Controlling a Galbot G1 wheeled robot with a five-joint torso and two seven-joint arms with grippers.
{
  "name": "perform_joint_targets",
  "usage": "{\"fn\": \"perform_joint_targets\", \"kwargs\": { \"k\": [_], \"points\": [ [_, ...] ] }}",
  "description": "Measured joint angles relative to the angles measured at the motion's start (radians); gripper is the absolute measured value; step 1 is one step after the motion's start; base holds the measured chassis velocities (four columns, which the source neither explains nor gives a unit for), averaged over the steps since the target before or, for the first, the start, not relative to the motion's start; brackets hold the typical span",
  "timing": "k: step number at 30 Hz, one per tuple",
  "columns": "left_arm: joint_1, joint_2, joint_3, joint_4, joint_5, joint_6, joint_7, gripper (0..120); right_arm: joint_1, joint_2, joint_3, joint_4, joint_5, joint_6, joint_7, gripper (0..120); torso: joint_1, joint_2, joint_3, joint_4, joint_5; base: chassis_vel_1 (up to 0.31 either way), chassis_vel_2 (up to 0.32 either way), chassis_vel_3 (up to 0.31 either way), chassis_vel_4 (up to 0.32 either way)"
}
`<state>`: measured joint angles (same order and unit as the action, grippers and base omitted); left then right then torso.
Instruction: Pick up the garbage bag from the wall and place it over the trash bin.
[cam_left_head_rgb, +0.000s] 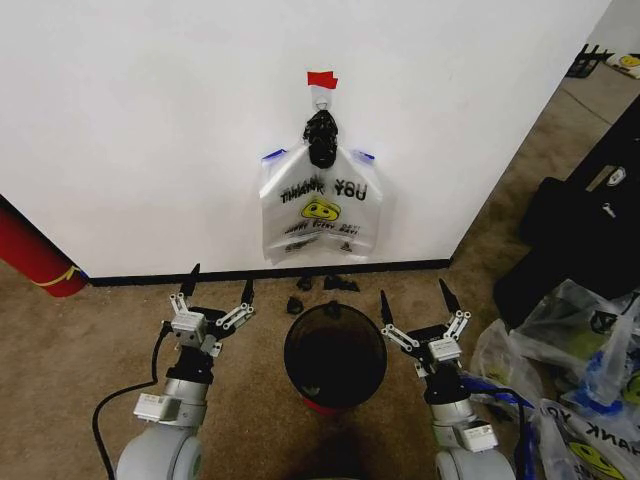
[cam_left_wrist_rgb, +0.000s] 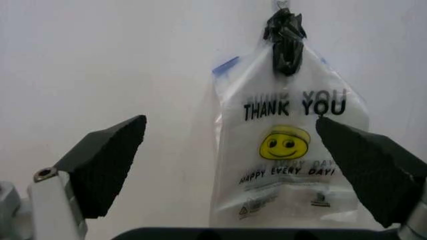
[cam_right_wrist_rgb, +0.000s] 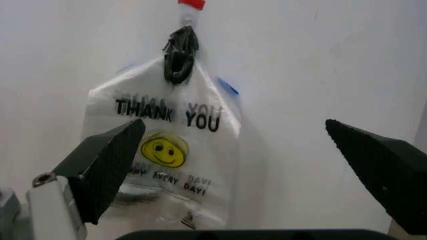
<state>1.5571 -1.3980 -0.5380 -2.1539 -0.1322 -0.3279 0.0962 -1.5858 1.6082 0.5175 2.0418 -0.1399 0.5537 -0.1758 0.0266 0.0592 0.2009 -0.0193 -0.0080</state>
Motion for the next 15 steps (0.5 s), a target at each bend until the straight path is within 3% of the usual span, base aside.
{"fn": "perform_joint_targets", "kwargs": {
  "k": [15],
  "points": [
    [0.042,-0.024,0.043,-0.012,0.075,-0.008,-0.024,100,-0.014,0.000,0.001,0.004,0.013,0.028,0.029,100,0.000,0.000,0.000,0.0000,0.0000,0.000,0.000,0.000,0.000]
  ]
}}
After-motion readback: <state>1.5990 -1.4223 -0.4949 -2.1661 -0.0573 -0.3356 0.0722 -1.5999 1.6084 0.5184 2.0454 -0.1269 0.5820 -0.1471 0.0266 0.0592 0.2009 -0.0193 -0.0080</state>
